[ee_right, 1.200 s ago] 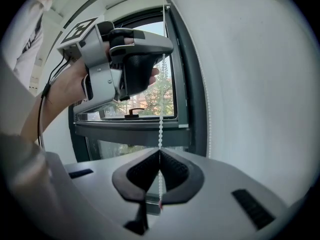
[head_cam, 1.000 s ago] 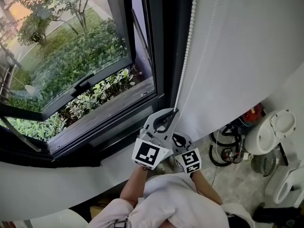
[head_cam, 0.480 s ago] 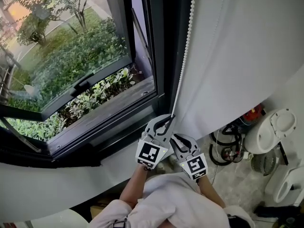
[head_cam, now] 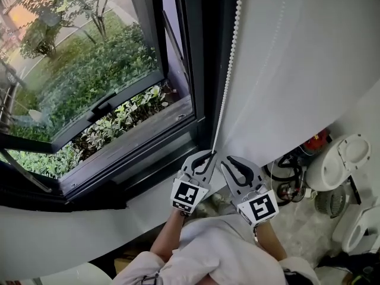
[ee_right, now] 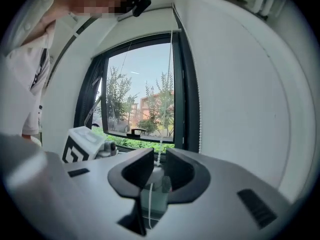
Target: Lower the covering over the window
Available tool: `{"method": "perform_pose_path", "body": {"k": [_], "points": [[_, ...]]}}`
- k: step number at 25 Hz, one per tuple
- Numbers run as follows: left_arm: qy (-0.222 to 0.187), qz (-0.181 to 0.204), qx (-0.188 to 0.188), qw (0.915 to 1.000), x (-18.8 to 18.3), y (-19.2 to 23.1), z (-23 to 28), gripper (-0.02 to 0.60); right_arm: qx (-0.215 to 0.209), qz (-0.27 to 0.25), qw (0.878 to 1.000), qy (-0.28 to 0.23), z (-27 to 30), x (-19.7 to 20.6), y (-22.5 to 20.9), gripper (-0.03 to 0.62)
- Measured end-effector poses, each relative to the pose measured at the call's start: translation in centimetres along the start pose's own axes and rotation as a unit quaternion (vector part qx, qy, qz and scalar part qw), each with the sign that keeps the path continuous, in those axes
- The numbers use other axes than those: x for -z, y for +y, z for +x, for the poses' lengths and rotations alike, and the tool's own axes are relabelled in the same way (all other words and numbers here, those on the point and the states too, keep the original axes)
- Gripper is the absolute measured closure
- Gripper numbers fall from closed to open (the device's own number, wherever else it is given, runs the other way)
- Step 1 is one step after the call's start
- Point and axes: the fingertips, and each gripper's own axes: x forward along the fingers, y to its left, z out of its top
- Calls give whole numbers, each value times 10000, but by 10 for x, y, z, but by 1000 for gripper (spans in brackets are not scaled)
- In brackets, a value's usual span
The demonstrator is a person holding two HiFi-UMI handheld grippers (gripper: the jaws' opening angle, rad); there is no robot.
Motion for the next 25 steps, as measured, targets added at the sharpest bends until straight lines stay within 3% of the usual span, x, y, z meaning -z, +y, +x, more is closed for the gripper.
{"method": "perform_pose_path", "body": {"k": [11, 21, 25], "points": [[186, -141, 51, 9997, 29, -8, -3, 563, -71, -266, 9966, -782, 23, -79, -10, 510], [192, -214, 70, 9996, 41, -11, -3, 563, -200, -400, 9918, -1195, 38, -124, -12, 499], [175, -279, 73, 9994, 45, -13, -4, 563, -139, -274, 9914, -1275, 38, -127, -15, 588]]}}
